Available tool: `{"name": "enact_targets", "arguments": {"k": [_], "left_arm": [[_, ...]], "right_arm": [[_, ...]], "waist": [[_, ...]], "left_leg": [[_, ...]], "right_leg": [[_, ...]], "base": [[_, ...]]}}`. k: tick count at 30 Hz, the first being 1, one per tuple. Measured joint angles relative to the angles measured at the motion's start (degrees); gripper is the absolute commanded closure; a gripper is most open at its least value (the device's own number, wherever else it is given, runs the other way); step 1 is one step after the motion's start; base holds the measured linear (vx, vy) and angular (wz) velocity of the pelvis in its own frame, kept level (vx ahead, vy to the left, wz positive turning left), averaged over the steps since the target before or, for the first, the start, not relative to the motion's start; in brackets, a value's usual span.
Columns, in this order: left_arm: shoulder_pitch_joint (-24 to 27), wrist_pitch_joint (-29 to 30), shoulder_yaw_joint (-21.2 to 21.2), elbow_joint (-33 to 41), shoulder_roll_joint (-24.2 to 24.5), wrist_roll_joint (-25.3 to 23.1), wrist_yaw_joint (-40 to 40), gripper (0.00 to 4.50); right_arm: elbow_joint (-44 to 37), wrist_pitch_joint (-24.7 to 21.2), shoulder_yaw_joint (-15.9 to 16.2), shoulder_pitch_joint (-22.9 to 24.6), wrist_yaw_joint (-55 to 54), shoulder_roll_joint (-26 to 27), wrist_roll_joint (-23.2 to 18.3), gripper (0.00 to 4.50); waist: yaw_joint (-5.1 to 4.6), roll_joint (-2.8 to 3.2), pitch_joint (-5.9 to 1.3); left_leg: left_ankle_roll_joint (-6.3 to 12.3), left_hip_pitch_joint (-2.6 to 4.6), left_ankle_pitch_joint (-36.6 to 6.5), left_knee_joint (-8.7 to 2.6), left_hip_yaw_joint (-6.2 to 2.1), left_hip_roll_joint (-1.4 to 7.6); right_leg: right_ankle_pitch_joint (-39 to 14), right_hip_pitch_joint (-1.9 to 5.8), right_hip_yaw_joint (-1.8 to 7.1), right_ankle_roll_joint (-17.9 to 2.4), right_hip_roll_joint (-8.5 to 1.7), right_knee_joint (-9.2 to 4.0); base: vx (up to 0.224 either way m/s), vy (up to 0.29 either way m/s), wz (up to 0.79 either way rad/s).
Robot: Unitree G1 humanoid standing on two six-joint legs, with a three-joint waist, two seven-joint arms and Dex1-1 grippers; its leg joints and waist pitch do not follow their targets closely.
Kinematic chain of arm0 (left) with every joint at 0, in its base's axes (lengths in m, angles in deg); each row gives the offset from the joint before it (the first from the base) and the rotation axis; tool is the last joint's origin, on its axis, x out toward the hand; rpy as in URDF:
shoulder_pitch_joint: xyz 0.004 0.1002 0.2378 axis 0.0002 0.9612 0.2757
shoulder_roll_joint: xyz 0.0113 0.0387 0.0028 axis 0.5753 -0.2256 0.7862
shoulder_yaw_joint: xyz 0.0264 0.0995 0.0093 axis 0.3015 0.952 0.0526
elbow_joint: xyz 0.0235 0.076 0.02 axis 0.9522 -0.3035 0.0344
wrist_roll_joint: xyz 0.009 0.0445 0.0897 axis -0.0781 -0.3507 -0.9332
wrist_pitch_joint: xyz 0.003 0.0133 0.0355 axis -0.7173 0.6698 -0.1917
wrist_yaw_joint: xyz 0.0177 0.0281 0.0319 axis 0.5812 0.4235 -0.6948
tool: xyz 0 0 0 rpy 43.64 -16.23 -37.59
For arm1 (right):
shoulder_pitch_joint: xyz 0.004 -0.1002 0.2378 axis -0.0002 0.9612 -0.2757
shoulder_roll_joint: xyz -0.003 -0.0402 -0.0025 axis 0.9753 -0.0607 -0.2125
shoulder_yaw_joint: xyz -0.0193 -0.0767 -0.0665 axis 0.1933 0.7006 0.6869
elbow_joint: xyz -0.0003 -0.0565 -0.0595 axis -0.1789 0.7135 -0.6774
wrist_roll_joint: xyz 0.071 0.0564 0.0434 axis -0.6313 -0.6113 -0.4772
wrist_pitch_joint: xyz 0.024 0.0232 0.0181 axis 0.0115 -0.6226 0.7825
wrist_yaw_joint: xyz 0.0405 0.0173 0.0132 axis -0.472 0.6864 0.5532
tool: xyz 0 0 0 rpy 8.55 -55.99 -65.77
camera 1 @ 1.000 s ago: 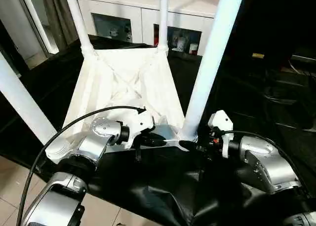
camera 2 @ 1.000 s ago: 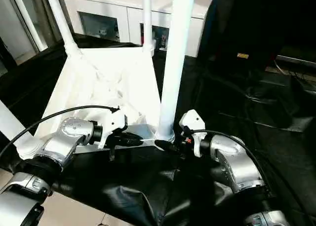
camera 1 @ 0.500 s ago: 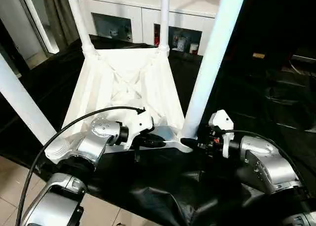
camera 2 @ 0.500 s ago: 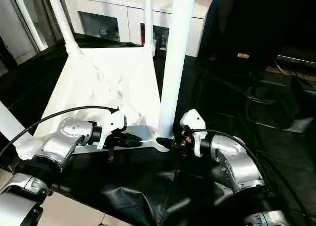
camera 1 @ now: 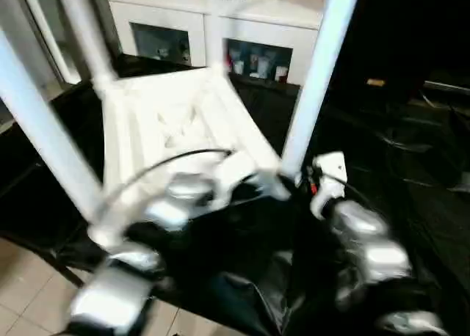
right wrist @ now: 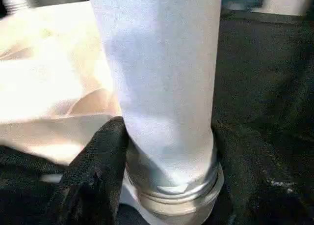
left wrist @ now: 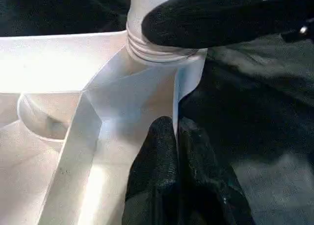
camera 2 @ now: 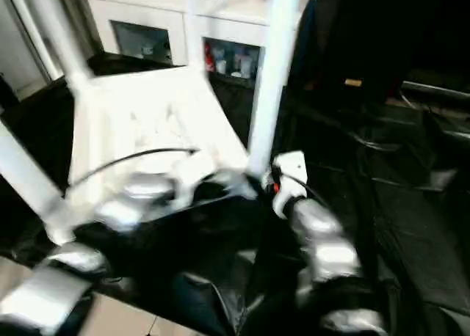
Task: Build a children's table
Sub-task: Rotate leg to tighten
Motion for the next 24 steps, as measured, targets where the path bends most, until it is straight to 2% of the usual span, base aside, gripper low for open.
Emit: {"name": "enact_targets", "arguments": {"k": [5,9,10,11,13,14,18,21,24], "left_arm": [[-1.4,0.3,-0.2,-1.9,-1.5,-0.5,-3.5,4.50],[-1.5,-0.6,-0.2,-2.2,-1.0,-0.8,-3.0,4.50],[-1.5,-0.7,-0.2,-2.2,-0.8,-0.9,-2.8,4.50],[-1.5,-0.7,-0.2,-2.2,-0.7,-0.9,-2.7,4.50],[-1.4,-0.9,-0.2,-2.0,0.0,-0.7,-1.2,4.50],[-1.1,-1.2,-0.2,-1.5,0.8,-0.5,0.2,4.50],[0.5,-2.7,0.0,0.7,3.6,0.2,5.3,4.50],[2.4,-4.4,0.3,3.2,6.5,1.4,11.8,4.50],[3.7,-5.4,0.4,4.8,8.8,2.6,17.0,4.50]], "right_arm": [[0.9,0.2,0.1,-1.9,-6.7,2.9,3.4,2.05],[1.9,1.7,0.2,-2.1,-6.1,2.9,3.8,2.05],[2.0,1.9,0.2,-2.1,-5.5,2.7,3.8,1.66],[2.2,2.3,0.2,-2.1,-5.0,2.6,3.8,1.56],[1.9,2.3,0.8,-1.9,-2.0,0.8,3.4,1.46],[1.2,1.5,1.3,-1.6,0.9,-0.4,2.8,1.20],[-0.9,-1.0,2.7,-0.4,9.8,-4.9,1.0,1.20],[-4.8,-2.5,5.2,1.1,20.0,-11.2,-0.3,1.20],[-6.9,-2.9,6.1,2.0,25.4,-13.1,-1.1,1.20]], "waist": [[-0.05,0.07,-0.06],[-0.09,0.05,-0.06],[-0.11,0.05,-0.06],[-0.14,0.04,-0.05],[-0.22,0.02,-0.04],[-0.23,0.00,-0.02],[0.01,0.02,0.00],[0.26,0.02,0.01],[0.34,0.01,0.01]], "left_leg": [[0.01,-0.04,0.0,-0.19,-0.02,0.00],[0.02,-0.04,0.0,-0.25,-0.02,0.00],[0.02,-0.04,0.0,-0.25,-0.02,0.01],[0.02,-0.04,0.0,-0.26,-0.02,0.02],[0.02,-0.04,0.0,-0.27,-0.02,0.02],[0.02,-0.04,0.0,-0.31,-0.02,0.02],[0.02,-0.08,0.0,-0.37,-0.04,0.05],[0.04,-0.11,0.0,-0.42,-0.03,0.05],[0.05,-0.12,0.0,-0.43,-0.04,0.07]], "right_leg": [[0.1,0.00,-0.07,-0.1,0.00,-0.16],[0.2,0.01,-0.11,-0.3,0.00,-0.21],[0.2,0.00,-0.12,-0.3,0.01,-0.21],[0.2,0.00,-0.14,-0.3,0.01,-0.21],[0.1,-0.02,-0.14,-0.2,0.01,-0.21],[0.1,-0.03,-0.15,-0.2,0.01,-0.21],[0.2,-0.06,-0.21,-0.3,0.02,-0.20],[0.2,-0.06,-0.22,-0.3,0.02,-0.24],[0.2,-0.09,-0.26,-0.3,0.02,-0.21]], "base": [[0.000,0.000,0.00],[0.000,0.000,0.00],[0.000,0.000,0.00],[0.000,0.000,0.00],[0.000,0.000,0.00],[0.000,0.000,0.00],[0.000,0.000,0.00],[0.000,0.000,0.00],[0.000,0.000,0.00]]}}
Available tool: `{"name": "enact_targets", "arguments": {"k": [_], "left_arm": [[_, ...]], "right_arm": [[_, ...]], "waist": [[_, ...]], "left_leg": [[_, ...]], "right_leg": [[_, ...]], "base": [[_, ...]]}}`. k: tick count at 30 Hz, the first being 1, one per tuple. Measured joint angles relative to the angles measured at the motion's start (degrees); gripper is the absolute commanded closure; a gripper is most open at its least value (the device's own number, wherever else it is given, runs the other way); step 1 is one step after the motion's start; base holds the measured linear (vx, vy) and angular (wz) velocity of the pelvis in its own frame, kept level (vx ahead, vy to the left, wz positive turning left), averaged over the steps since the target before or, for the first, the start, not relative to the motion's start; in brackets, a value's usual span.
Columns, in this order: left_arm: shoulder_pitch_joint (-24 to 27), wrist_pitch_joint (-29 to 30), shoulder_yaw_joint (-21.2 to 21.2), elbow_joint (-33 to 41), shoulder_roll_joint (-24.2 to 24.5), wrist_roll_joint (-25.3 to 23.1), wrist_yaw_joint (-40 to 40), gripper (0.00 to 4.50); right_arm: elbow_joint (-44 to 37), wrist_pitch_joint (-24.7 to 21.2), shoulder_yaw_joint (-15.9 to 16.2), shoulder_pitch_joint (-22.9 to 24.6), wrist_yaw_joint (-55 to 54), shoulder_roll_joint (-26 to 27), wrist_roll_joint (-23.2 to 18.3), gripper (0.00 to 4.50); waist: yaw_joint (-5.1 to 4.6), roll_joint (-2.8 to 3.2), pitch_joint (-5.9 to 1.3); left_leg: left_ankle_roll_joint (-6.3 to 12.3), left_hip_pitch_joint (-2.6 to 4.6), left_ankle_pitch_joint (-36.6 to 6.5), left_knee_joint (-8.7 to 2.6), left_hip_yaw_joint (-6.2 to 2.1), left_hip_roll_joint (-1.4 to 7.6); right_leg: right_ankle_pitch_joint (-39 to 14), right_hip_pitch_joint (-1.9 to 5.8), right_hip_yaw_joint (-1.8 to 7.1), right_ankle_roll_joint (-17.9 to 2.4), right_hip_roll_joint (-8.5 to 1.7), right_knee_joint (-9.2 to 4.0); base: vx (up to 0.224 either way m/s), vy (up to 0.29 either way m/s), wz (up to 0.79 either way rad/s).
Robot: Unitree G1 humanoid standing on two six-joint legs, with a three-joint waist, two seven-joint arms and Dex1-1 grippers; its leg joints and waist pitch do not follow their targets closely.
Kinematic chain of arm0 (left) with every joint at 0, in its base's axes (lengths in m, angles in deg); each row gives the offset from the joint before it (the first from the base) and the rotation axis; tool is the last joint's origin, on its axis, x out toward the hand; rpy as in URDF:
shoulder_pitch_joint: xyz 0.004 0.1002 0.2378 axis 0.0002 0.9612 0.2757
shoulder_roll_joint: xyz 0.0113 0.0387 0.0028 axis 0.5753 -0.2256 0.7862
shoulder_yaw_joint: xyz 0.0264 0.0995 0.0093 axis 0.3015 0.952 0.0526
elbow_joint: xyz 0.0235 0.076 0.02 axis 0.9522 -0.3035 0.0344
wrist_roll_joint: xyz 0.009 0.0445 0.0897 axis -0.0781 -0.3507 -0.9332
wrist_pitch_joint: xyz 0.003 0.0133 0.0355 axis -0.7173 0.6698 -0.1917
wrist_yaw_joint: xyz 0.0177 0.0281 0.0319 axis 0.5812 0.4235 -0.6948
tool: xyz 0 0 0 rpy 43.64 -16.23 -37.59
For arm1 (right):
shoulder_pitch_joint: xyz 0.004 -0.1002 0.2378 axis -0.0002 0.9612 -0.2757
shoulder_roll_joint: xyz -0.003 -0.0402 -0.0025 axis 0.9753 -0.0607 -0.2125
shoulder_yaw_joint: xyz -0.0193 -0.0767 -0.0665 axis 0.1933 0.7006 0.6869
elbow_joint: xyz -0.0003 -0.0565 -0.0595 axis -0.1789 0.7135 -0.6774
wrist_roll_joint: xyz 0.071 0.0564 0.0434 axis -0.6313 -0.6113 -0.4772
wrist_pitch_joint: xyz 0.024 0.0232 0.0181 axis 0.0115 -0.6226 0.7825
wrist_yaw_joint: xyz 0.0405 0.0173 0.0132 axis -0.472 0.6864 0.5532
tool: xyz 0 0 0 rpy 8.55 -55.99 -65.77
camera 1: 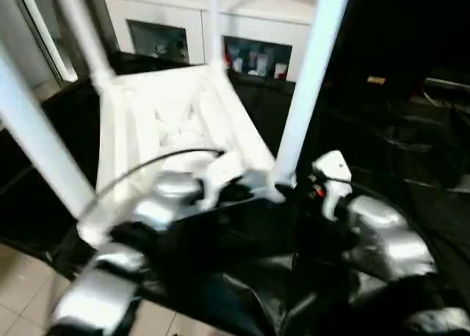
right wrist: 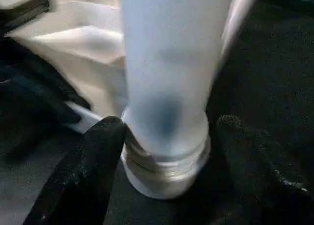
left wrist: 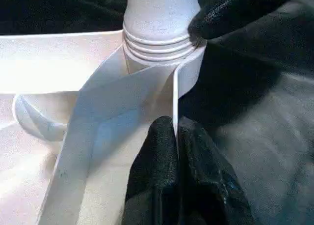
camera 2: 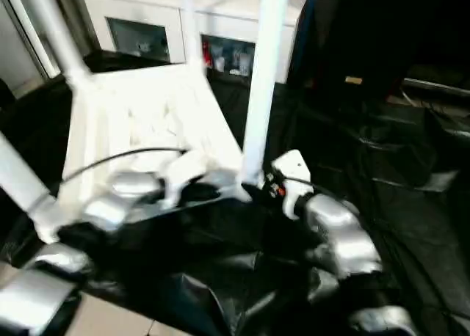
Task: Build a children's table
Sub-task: Rotate leg to tighten
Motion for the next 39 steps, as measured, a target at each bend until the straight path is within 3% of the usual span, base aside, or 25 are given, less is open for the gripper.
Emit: {"name": "enact_targets", "arguments": {"k": [7,10,18,26,29,32,39], "left_arm": [[3.6,0.1,1.5,6.5,4.2,2.0,9.5,4.50],[3.6,0.2,1.6,6.8,4.4,2.0,9.9,4.50],[4.4,0.8,1.6,8.6,5.0,2.1,10.4,4.50],[4.9,1.7,1.4,9.5,4.9,2.1,10.1,4.50],[4.3,2.4,1.1,8.3,4.0,1.8,7.4,4.50],[1.2,3.1,1.0,3.6,0.2,-0.4,-1.4,4.50],[-2.4,6.2,1.0,-1.8,-7.0,-2.6,-14.1,4.50]], "right_arm": [[-1.9,-0.6,4.0,0.8,8.3,-2.3,-0.9,1.20],[-1.9,-0.8,4.1,0.9,8.8,-2.3,-0.9,1.20],[-1.9,-1.2,4.2,0.9,10.4,-2.4,-1.0,1.76],[-2.0,-1.8,4.1,0.9,10.3,-2.2,-1.5,1.81],[-0.9,-1.6,2.6,1.1,5.7,0.5,-1.2,1.81],[3.0,0.0,-0.5,0.1,-6.1,5.7,0.6,1.82],[6.7,0.9,-3.4,-2.0,-26.6,13.5,4.7,1.82]], "waist": [[1.08,-0.25,0.16],[1.20,-0.33,0.21],[1.20,-0.51,0.32],[1.14,-0.55,0.35],[0.94,-0.56,0.34],[0.44,-0.56,0.33],[-0.20,-0.59,0.26]], "left_leg": [[-0.01,-0.06,0.0,0.02,0.05,0.00],[-0.01,-0.06,0.0,0.03,0.08,0.00],[-0.01,-0.05,0.0,0.01,0.08,0.01],[-0.01,-0.03,0.0,0.01,0.09,0.01],[-0.02,0.07,0.0,0.07,0.09,0.01],[-0.03,0.12,0.0,0.29,0.08,0.00],[-0.03,0.24,0.0,0.33,0.07,-0.11]], "right_leg": [[0.0,-0.02,0.05,0.0,-0.01,-0.03],[0.0,-0.02,0.08,0.0,-0.02,-0.03],[0.0,-0.03,0.06,0.0,-0.01,-0.02],[0.0,-0.02,0.06,0.0,-0.01,-0.01],[0.0,0.02,0.07,0.0,-0.01,0.05],[-0.1,0.08,0.13,0.2,-0.01,0.04],[-0.1,0.31,0.17,0.2,-0.12,-0.08]], "base": [[0.000,0.000,0.00],[0.000,0.000,0.00],[0.000,0.000,0.00],[0.000,0.000,0.00],[0.000,0.000,0.00],[0.000,0.000,0.00],[0.000,0.000,0.00]]}}
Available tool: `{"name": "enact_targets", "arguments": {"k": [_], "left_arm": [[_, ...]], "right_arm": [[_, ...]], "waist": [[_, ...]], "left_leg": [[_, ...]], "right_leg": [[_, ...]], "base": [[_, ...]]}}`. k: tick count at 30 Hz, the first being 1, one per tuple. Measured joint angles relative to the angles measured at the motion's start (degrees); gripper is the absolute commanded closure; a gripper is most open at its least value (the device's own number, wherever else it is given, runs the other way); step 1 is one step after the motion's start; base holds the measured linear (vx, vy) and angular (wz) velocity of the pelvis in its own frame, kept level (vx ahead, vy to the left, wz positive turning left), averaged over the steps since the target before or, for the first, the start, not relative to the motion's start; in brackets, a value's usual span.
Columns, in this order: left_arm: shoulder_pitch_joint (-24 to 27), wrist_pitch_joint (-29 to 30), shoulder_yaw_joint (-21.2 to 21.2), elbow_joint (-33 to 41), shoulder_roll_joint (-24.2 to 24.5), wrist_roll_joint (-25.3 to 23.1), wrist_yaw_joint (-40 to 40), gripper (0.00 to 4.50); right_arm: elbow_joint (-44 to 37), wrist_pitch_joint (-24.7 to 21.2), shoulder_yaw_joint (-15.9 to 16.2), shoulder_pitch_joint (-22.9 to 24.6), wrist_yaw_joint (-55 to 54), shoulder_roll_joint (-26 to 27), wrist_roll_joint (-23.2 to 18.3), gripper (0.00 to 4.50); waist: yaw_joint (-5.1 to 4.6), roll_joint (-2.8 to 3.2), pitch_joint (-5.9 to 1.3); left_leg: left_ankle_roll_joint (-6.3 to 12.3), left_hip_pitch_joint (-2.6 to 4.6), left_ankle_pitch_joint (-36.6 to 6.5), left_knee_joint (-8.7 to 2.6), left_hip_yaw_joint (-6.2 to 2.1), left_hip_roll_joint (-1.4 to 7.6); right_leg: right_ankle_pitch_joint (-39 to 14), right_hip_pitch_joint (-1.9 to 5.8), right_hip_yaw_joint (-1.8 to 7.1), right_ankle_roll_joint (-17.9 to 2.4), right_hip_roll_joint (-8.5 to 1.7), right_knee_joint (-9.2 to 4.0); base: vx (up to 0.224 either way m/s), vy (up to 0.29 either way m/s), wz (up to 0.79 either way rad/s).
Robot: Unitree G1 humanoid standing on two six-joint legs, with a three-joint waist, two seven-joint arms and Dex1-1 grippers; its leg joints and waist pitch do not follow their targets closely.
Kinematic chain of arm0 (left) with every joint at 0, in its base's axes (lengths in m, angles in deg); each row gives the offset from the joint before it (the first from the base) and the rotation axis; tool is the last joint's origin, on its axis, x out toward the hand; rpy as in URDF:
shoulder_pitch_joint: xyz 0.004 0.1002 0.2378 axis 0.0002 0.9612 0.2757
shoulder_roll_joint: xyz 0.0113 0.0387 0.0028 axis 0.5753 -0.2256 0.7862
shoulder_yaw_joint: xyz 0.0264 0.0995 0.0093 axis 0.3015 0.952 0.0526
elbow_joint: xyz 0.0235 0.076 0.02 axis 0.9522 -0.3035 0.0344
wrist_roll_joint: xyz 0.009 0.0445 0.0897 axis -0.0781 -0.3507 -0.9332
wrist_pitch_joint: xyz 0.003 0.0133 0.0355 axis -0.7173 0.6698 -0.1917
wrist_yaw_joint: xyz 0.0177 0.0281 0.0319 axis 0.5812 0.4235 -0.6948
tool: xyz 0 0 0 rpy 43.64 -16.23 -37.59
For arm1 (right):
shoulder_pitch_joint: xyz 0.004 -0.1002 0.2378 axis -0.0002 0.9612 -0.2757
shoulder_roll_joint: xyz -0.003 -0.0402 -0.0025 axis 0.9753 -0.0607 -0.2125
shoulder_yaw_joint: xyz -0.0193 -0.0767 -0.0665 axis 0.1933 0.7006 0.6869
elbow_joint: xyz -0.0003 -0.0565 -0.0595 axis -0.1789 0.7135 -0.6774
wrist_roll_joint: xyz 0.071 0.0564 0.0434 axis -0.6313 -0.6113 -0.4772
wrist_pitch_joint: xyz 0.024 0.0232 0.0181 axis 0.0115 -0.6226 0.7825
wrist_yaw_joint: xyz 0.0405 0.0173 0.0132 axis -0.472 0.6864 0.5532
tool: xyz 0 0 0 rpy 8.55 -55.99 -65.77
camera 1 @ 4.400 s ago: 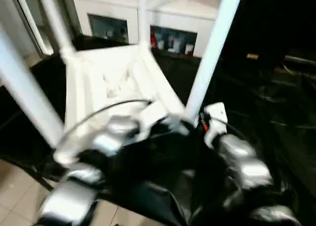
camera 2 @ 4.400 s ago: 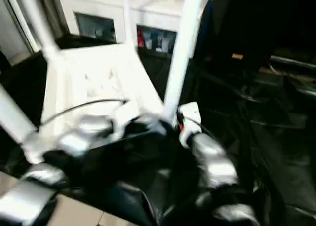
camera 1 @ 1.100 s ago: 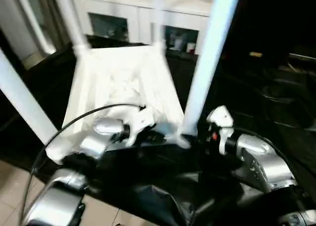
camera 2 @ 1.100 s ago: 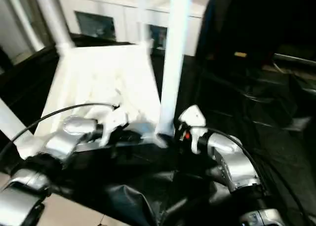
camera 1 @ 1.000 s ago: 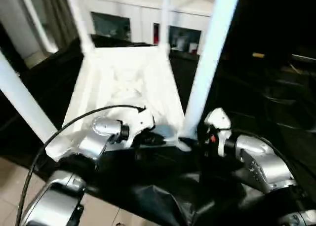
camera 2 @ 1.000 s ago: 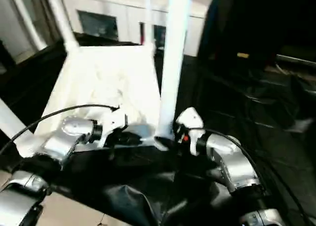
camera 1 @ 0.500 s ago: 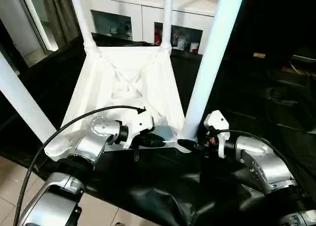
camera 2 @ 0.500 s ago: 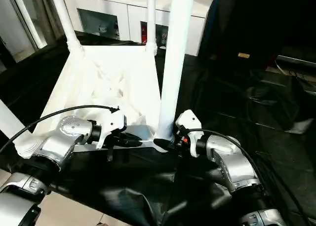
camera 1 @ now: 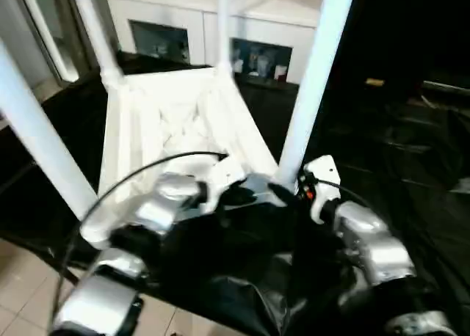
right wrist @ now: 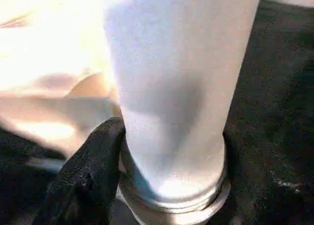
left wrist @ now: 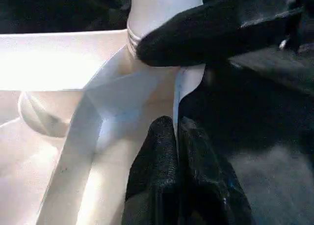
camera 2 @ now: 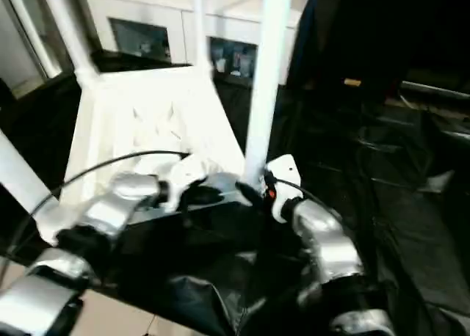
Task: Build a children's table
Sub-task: Rotate leg to tighten
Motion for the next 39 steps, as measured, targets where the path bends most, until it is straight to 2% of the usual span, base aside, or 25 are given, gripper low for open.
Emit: {"name": "enact_targets", "arguments": {"k": [4,6,9,10,12,18,23,26,32,39], "left_arm": [[-1.1,0.0,0.0,-1.9,-1.7,-0.4,-2.3,4.50],[-1.1,-0.2,0.1,-1.9,-1.7,-0.5,-2.0,4.50],[-1.0,-0.8,0.2,-1.7,-1.1,-0.5,-1.7,4.50],[-0.9,-0.9,0.1,-1.5,-0.5,-0.5,-1.5,4.50],[-0.4,-1.4,0.1,-0.7,0.7,-0.3,0.0,4.50],[2.5,-3.9,0.0,3.3,5.9,1.3,8.3,4.50],[6.2,-4.7,0.3,9.1,11.0,4.5,19.8,4.50],[7.2,-4.2,0.5,11.1,12.0,5.1,23.1,4.50],[8.7,-3.6,0.8,13.4,12.8,5.6,25.2,4.50],[9.0,-3.1,0.8,14.1,13.0,5.6,25.7,4.50]], "right_arm": [[1.3,1.3,-0.8,-0.4,-4.3,1.6,0.8,1.82],[0.9,1.3,-1.9,0.1,-3.5,2.0,-0.1,1.27],[0.3,1.9,-2.4,0.8,-1.4,2.0,-1.7,1.04],[0.3,2.1,-2.3,0.9,-0.4,1.8,-1.9,0.79],[0.2,1.8,-1.8,1.0,3.4,0.0,-2.4,0.72],[-3.3,0.0,2.0,2.0,18.6,-7.7,-4.1,0.72],[-6.6,-0.1,5.1,2.8,30.7,-13.4,-5.1,0.72],[-7.1,-0.8,6.0,2.9,34.6,-14.3,-6.2,0.72],[-7.8,-1.2,7.2,2.9,37.0,-14.8,-6.4,0.72],[-7.8,-1.5,7.5,3.2,38.8,-14.4,-6.8,1.38]], "waist": [[0.00,0.10,-0.14],[0.04,0.03,-0.23],[-0.09,0.03,-0.27],[-0.19,0.03,-0.27],[-0.39,0.03,-0.26],[-0.25,0.03,-0.24],[0.16,-0.06,-0.18],[0.72,-0.15,-0.12],[1.12,-0.19,-0.10],[1.24,-0.20,-0.10]], "left_leg": [[0.01,-0.02,0.0,0.00,0.01,-0.11],[0.01,-0.06,0.0,-0.02,0.00,-0.11],[0.02,-0.11,0.0,-0.02,0.00,-0.10],[0.02,-0.12,0.0,-0.02,0.00,-0.10],[0.02,-0.16,0.0,-0.04,-0.01,-0.06],[0.01,-0.17,0.0,-0.24,-0.04,0.06],[0.01,-0.23,0.0,-0.45,-0.01,0.05],[0.03,-0.29,0.0,-0.46,0.05,0.05],[0.06,-0.22,0.0,-0.46,0.10,0.03],[0.06,-0.22,0.0,-0.45,0.11,0.03]], "right_leg": [[0.0,0.05,-0.03,0.0,-0.14,-0.02],[0.0,0.04,-0.04,0.0,-0.14,-0.02],[0.0,0.00,-0.05,0.0,-0.14,-0.01],[0.0,-0.03,-0.05,0.0,-0.14,0.00],[0.0,-0.11,-0.11,0.0,-0.13,0.01],[0.2,-0.27,-0.24,-0.2,-0.05,0.06],[0.2,-0.36,-0.28,-0.2,-0.05,0.04],[0.2,-0.39,-0.26,-0.2,-0.07,0.00],[0.2,-0.38,-0.22,-0.2,-0.09,0.04],[0.2,-0.38,-0.21,-0.2,-0.09,0.05]], "base": [[0.000,0.000,0.00],[0.000,0.000,0.00],[0.000,0.000,0.00],[0.000,0.000,0.00],[0.000,0.000,0.00],[0.000,0.000,0.00],[0.000,0.000,0.00],[0.000,0.000,0.00],[0.000,0.000,0.00],[0.000,0.000,0.00]]}}
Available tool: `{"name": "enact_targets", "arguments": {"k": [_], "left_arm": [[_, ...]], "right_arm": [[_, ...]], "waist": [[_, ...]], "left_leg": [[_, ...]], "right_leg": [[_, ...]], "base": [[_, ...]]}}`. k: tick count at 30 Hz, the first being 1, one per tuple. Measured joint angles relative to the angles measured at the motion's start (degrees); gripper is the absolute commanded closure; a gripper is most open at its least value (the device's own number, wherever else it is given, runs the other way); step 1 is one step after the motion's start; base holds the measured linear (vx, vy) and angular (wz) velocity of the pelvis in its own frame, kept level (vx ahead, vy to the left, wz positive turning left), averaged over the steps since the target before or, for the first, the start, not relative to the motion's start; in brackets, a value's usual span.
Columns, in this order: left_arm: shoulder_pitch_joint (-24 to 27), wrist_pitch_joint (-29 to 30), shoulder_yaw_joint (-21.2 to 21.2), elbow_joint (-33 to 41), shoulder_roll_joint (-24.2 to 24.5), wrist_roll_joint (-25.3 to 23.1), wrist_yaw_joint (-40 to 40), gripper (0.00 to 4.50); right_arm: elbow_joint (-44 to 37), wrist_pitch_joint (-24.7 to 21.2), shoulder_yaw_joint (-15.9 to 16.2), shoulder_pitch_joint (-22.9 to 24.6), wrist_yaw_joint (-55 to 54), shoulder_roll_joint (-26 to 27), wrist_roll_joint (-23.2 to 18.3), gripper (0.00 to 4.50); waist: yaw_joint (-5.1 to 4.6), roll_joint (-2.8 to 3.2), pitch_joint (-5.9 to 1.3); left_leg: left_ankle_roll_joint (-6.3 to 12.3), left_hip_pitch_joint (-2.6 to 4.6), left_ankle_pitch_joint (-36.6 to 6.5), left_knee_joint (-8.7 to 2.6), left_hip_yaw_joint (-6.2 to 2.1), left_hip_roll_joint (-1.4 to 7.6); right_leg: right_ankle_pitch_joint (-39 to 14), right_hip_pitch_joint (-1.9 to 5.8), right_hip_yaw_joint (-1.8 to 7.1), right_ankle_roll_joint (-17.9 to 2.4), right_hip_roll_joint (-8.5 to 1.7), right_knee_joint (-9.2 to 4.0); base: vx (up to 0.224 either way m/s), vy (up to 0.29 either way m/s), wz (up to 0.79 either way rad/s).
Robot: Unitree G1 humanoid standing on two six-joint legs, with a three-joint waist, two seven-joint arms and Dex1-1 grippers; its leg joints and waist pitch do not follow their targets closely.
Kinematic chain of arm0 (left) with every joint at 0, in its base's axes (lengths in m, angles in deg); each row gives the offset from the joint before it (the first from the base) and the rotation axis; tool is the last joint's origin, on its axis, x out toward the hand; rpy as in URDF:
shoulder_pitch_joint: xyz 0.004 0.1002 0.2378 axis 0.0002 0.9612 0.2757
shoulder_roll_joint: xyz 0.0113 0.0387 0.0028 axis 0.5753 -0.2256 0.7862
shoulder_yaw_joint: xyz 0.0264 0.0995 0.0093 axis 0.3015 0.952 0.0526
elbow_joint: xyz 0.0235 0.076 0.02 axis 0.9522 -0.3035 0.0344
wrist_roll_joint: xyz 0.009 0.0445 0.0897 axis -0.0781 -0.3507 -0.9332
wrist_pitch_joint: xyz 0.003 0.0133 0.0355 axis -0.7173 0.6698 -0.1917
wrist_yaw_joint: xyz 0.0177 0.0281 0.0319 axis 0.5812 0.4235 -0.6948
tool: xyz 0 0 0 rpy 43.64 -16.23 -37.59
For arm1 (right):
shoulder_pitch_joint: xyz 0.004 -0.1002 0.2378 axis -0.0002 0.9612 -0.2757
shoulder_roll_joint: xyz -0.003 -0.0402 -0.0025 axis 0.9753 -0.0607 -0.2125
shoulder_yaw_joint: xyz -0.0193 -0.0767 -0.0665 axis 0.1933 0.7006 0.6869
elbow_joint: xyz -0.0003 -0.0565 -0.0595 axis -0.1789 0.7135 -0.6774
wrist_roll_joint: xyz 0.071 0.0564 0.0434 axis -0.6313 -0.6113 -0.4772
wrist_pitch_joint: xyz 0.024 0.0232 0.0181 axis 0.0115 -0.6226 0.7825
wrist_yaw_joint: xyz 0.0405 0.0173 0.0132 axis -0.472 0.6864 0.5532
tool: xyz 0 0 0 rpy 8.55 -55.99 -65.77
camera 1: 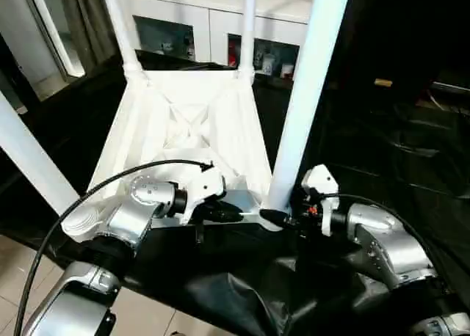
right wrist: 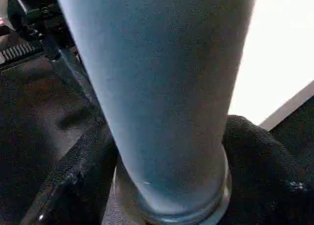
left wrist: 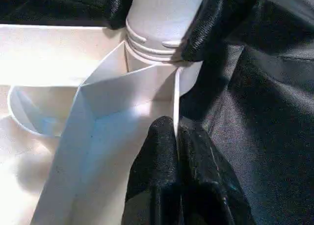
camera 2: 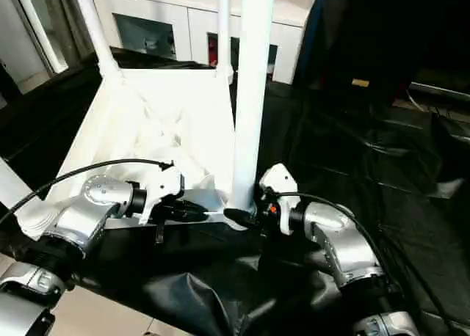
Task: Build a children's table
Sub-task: Rotate leg to tighten
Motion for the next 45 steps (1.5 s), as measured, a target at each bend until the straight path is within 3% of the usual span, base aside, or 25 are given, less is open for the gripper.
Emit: {"name": "enact_targets", "arguments": {"k": [5,13,20,24,29,30,33,37,40,45], "left_arm": [[0.2,0.4,0.0,0.4,0.1,0.0,0.1,4.50],[0.0,0.5,-0.3,-0.2,-0.2,0.0,-1.5,4.50],[-4.7,1.5,-0.9,-7.8,-6.4,-3.3,-15.1,4.50],[-7.8,3.7,-0.9,-12.0,-11.5,-4.5,-23.0,4.50],[-9.5,3.6,-0.9,-15.3,-14.5,-5.5,-27.2,4.50],[-9.6,3.5,-0.9,-15.6,-14.6,-5.6,-27.4,4.50],[-9.7,2.6,-0.7,-16.0,-14.5,-5.7,-27.4,4.50],[-9.7,1.7,-0.7,-16.0,-12.6,-5.5,-26.0,4.50],[-8.8,0.1,-0.7,-15.2,-10.8,-5.2,-22.4,4.50],[-5.4,-3.3,-0.6,-10.8,-5.8,-2.8,-10.1,4.50]], "right_arm": [[0.0,0.0,0.0,0.1,0.1,-0.1,0.0,1.77],[1.0,0.6,-0.6,0.0,-2.8,1.6,0.2,1.84],[7.4,2.6,-6.1,-2.2,-24.0,10.1,2.3,1.85],[8.9,2.2,-8.7,-3.4,-37.1,14.6,4.0,1.85],[10.4,2.6,-9.6,-4.5,-43.2,16.7,5.4,1.85],[10.5,2.6,-9.6,-4.7,-43.4,16.8,5.5,1.85],[10.8,3.3,-9.7,-4.7,-43.1,16.7,5.5,1.15],[10.7,3.4,-8.8,-4.5,-35.6,13.8,5.1,0.82],[9.9,3.5,-6.6,-4.0,-29.2,10.4,5.0,0.82],[6.0,3.7,-2.4,-2.5,-15.0,4.8,3.8,0.82]], "waist": [[0.01,-0.01,0.01],[-0.13,-0.01,0.00],[-1.39,0.02,-0.05],[-1.39,0.11,-0.11],[-1.26,0.42,-0.55],[-1.25,0.43,-0.57],[-1.22,0.45,-0.59],[-1.59,0.42,-0.56],[-1.67,0.42,-0.56],[-1.01,0.51,-0.55]], "left_leg": [[0.00,0.00,0.0,0.00,0.00,0.00],[0.00,0.06,0.0,0.05,0.00,0.00],[-0.03,0.15,0.0,0.35,-0.02,-0.03],[-0.02,0.15,0.0,0.39,-0.02,-0.07],[0.05,0.10,0.0,0.41,-0.01,-0.19],[0.06,0.10,0.0,0.40,-0.01,-0.19],[0.07,0.09,0.0,0.38,-0.02,-0.18],[0.07,0.05,0.0,0.39,-0.02,-0.16],[0.07,0.05,0.0,0.34,-0.04,-0.11],[0.06,-0.01,0.0,0.16,-0.07,-0.04]], "right_leg": [[0.0,0.00,0.00,0.0,0.00,0.00],[0.0,0.03,0.01,0.0,0.00,0.04],[-0.1,0.15,0.12,0.2,-0.01,0.08],[-0.1,0.23,0.15,0.2,-0.04,0.01],[-0.1,0.34,0.12,0.1,-0.19,-0.01],[0.0,0.34,0.11,0.1,-0.19,-0.01],[0.0,0.33,0.07,0.0,-0.19,0.00],[0.0,0.26,0.05,0.1,-0.18,-0.01],[0.0,0.19,-0.02,0.2,-0.16,0.00],[0.0,0.15,-0.22,0.1,-0.17,0.02]], "base": [[0.000,0.000,0.00],[0.000,0.000,0.00],[0.000,0.000,0.00],[0.000,0.000,0.00],[0.000,0.000,0.00],[0.000,0.000,0.00],[0.000,0.000,0.00],[0.000,0.000,0.00],[0.000,0.000,0.00],[0.000,0.000,0.00]]}}
